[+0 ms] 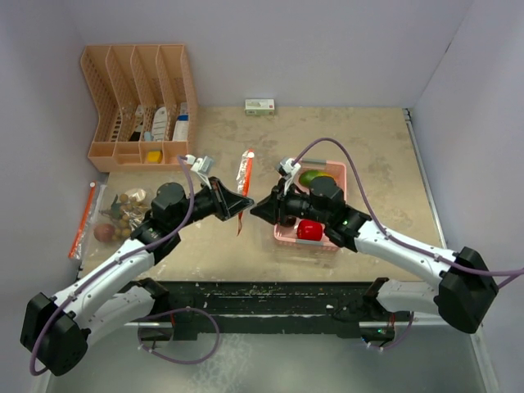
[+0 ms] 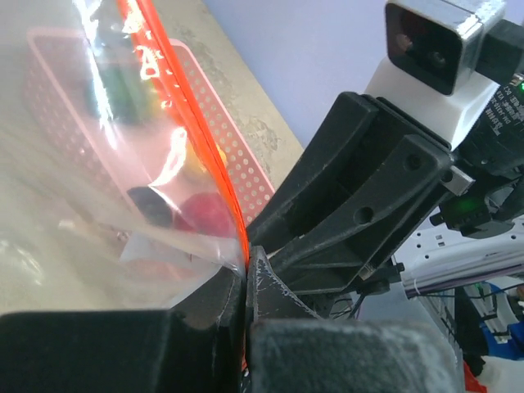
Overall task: Place the food in the zip-top bag and seal the zipper
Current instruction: Open the zipper of the food storage bag.
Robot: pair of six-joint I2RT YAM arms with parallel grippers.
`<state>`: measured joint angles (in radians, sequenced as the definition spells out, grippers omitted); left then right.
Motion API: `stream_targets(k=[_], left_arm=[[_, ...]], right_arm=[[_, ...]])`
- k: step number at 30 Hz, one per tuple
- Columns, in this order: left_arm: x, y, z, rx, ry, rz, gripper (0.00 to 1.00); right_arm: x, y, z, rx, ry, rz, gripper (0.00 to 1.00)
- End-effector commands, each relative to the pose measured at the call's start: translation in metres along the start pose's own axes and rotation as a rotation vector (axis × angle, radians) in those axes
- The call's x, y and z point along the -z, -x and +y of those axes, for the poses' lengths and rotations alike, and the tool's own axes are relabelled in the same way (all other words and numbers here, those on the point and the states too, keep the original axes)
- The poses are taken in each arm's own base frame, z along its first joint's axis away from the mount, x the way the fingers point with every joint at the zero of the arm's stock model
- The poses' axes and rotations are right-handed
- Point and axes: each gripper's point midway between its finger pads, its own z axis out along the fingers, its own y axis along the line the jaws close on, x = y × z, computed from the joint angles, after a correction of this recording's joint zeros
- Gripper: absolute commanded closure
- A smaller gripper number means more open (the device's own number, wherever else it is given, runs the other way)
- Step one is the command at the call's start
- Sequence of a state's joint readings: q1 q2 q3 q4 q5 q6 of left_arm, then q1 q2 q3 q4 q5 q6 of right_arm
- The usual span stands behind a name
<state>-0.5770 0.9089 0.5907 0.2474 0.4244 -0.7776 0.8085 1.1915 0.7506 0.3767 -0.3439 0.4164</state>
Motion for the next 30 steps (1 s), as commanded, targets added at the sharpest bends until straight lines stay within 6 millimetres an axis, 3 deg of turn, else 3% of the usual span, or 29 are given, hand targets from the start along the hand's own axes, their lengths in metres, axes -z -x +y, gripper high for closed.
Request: stream_targets(k=[1,3,4,7,10,14,19,23,24,26,30], left_arm=[[-0.002,0.014,-0.016,-0.008,-0.062,-0.046,1.00],[-0.001,0.017,-0.017,-0.017,-0.058,-0.049,0.97],[0.000,0.018,-0.017,-0.026,-0.045,-0.047,0.88],[0.005,0.023,-0.012,-0.085,0.016,-0.036,0.70],[0.013,0.023,-0.006,-0.144,0.075,-0.014,0.62],[0.018,0.020,-0.001,-0.200,0.097,-0.001,0.68],[0.014,0.016,-0.001,-0.201,0.069,0.008,0.98],[0.009,0.015,-0.007,-0.209,0.025,0.017,1.00],[0.008,0.016,-0.008,-0.211,0.020,0.021,0.97],[0.009,0.019,-0.011,-0.213,0.025,0.020,0.74],[0.017,0.029,-0.023,-0.241,0.011,-0.011,0.49]], right_arm=[[-0.005,0.011,0.013,0.007,0.068,-0.004,0.85],[-0.003,0.006,0.006,-0.007,0.031,0.012,0.94],[-0.001,0.006,0.002,-0.010,-0.001,0.008,0.97],[0.010,0.013,-0.010,-0.010,-0.094,-0.033,1.00],[0.022,0.021,-0.014,0.005,-0.132,-0.055,1.00],[0.026,0.024,-0.008,0.017,-0.105,-0.054,1.00],[0.023,0.023,0.005,0.027,-0.031,-0.034,1.00],[0.024,0.021,0.006,0.033,-0.020,-0.021,1.00],[0.024,0.021,0.006,0.034,-0.023,-0.019,1.00],[0.027,0.022,0.006,0.042,-0.030,-0.019,1.00],[0.031,0.023,0.007,0.058,-0.029,-0.020,1.00]])
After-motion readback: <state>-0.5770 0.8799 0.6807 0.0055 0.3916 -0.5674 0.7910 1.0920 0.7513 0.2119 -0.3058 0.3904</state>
